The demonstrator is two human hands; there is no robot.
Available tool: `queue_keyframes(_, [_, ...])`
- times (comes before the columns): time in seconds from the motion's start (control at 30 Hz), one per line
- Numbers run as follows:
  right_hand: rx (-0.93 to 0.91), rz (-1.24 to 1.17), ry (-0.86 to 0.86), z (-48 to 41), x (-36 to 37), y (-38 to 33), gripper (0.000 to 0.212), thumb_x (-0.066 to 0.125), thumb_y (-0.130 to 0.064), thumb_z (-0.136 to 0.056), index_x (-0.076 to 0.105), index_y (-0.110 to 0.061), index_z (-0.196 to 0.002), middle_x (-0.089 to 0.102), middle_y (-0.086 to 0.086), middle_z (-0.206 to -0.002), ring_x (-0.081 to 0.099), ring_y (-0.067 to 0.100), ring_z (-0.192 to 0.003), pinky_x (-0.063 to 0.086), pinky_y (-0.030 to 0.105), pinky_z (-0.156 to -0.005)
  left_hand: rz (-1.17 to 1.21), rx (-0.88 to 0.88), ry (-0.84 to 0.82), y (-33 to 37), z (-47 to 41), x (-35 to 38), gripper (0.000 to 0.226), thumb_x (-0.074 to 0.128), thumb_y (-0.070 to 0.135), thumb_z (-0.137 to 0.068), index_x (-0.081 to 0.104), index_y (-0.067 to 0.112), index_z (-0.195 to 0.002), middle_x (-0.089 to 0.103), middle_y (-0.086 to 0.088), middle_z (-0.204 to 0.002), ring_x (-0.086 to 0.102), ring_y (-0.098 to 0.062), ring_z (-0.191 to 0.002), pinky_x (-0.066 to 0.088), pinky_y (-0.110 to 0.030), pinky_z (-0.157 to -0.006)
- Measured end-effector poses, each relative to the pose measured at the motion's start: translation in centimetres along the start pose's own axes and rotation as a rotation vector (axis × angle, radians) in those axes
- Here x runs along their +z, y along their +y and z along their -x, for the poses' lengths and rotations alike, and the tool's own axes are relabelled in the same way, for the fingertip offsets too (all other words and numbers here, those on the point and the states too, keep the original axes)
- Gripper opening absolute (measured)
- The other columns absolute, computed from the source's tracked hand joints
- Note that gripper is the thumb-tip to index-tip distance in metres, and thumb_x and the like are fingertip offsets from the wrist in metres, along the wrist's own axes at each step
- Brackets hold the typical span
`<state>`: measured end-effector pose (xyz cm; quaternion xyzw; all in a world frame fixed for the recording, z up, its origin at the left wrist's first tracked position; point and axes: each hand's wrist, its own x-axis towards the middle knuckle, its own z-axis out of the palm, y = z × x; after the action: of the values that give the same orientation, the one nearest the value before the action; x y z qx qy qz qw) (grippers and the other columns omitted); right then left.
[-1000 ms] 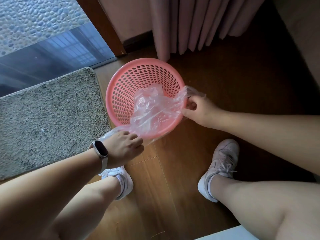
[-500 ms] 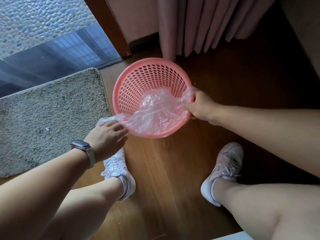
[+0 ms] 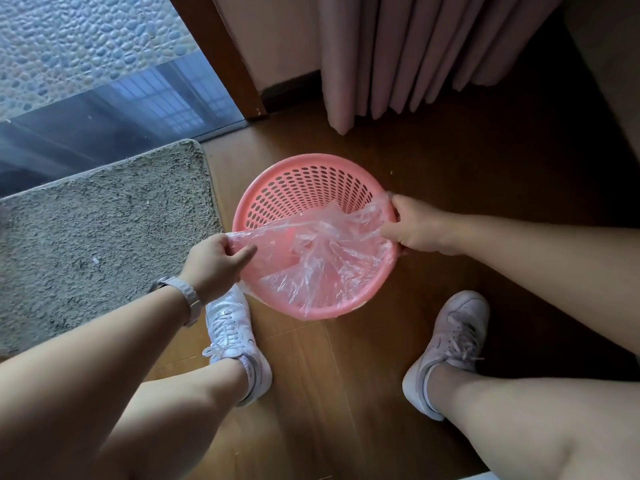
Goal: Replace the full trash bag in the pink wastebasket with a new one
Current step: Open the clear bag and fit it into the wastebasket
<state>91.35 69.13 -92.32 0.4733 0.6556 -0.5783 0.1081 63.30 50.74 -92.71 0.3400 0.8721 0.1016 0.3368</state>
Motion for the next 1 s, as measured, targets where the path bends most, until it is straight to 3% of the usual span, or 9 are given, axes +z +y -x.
queue_keyframes(0.13, [-0.039,0.062,-0.019,0.2,-0.3,0.3,0.044,0.063,-0.015,-0.081,0.048,-0.030,-0.120,0.063,-0.004,-0.103,0.066,0.016,-0.088,0.060,0.035,-0.070,-0.004,0.002,0.094,1.3,-0.2,-0.6,0.033,0.070,0.043,-0.082,0.058,0.013,-0.087,0.066,-0.003,-0.078,0.064,-0.022,-0.071,0.049,-0.033,-0.061])
queue_keyframes(0.23, [-0.080,0.128,-0.013,0.7,-0.2,0.6,0.043,0.065,-0.014,-0.077,0.050,-0.033,-0.113,0.060,-0.015,-0.095,0.062,0.006,-0.085,0.052,0.022,-0.066,-0.139,0.108,0.035,2.1,-0.1,-0.4,0.026,0.071,0.038,-0.082,0.058,0.016,-0.086,0.061,0.003,-0.076,0.059,-0.021,-0.074,0.040,-0.028,-0.057])
queue_keyframes(0.33, [-0.099,0.111,-0.024,1.0,0.1,1.0,0.044,0.065,-0.011,-0.078,0.047,-0.034,-0.110,0.056,-0.018,-0.091,0.058,0.000,-0.080,0.044,0.015,-0.059,-0.171,0.175,0.065,2.5,0.1,0.4,0.025,0.070,0.035,-0.083,0.058,0.017,-0.096,0.063,0.001,-0.082,0.060,-0.023,-0.076,0.046,-0.030,-0.063])
queue_keyframes(0.5, [-0.135,0.090,-0.017,0.5,-0.2,1.7,0.038,0.067,-0.012,-0.076,0.052,-0.030,-0.107,0.062,-0.012,-0.092,0.062,0.004,-0.080,0.047,0.019,-0.063,-0.257,0.256,0.096,3.2,0.2,0.7,0.033,0.062,0.035,-0.087,0.049,0.019,-0.112,0.059,-0.002,-0.100,0.058,-0.023,-0.079,0.049,-0.035,-0.067])
queue_keyframes(0.67, [-0.233,0.262,0.168,0.5,-0.5,2.2,0.020,0.072,-0.026,-0.072,0.052,-0.028,-0.075,0.058,-0.009,-0.074,0.058,0.015,-0.065,0.044,0.027,-0.056,-0.311,0.310,0.088,2.8,1.2,1.0,0.033,0.062,0.037,-0.087,0.048,0.016,-0.108,0.048,-0.006,-0.108,0.058,-0.028,-0.079,0.053,-0.039,-0.066])
queue_keyframes(0.73, [-0.431,0.531,0.315,0.5,-0.9,2.2,0.028,0.072,-0.033,-0.070,0.055,-0.021,-0.087,0.057,-0.005,-0.082,0.058,0.022,-0.070,0.046,0.031,-0.059,-0.344,0.358,0.087,2.6,1.4,0.9,0.027,0.063,0.035,-0.088,0.055,0.016,-0.103,0.047,-0.008,-0.108,0.058,-0.029,-0.077,0.050,-0.036,-0.062])
queue_keyframes(0.83, [-0.699,0.800,0.422,0.1,-0.7,1.8,0.049,0.078,-0.027,-0.068,0.054,-0.010,-0.107,0.058,0.011,-0.093,0.059,0.031,-0.074,0.048,0.035,-0.059,-0.348,0.429,0.146,2.3,1.6,1.0,0.017,0.065,0.028,-0.087,0.064,0.012,-0.093,0.051,-0.010,-0.103,0.058,-0.031,-0.078,0.051,-0.037,-0.060])
queue_keyframes(0.9, [-0.756,0.874,0.416,-0.5,-0.1,1.4,0.042,0.077,-0.022,-0.072,0.056,-0.010,-0.106,0.055,0.013,-0.089,0.058,0.031,-0.070,0.045,0.032,-0.053,-0.295,0.428,0.162,2.3,1.6,1.3,0.014,0.066,0.024,-0.087,0.063,0.010,-0.089,0.052,-0.010,-0.101,0.057,-0.032,-0.078,0.052,-0.041,-0.062])
queue_keyframes(1.0, [-0.718,0.782,0.426,-1.5,0.5,0.8,0.016,0.071,-0.018,-0.082,0.064,-0.009,-0.093,0.051,0.010,-0.084,0.057,0.030,-0.072,0.041,0.028,-0.053,-0.148,0.333,0.175,2.6,1.0,1.4,0.012,0.062,0.020,-0.090,0.059,0.010,-0.084,0.053,-0.007,-0.095,0.055,-0.029,-0.077,0.048,-0.039,-0.067])
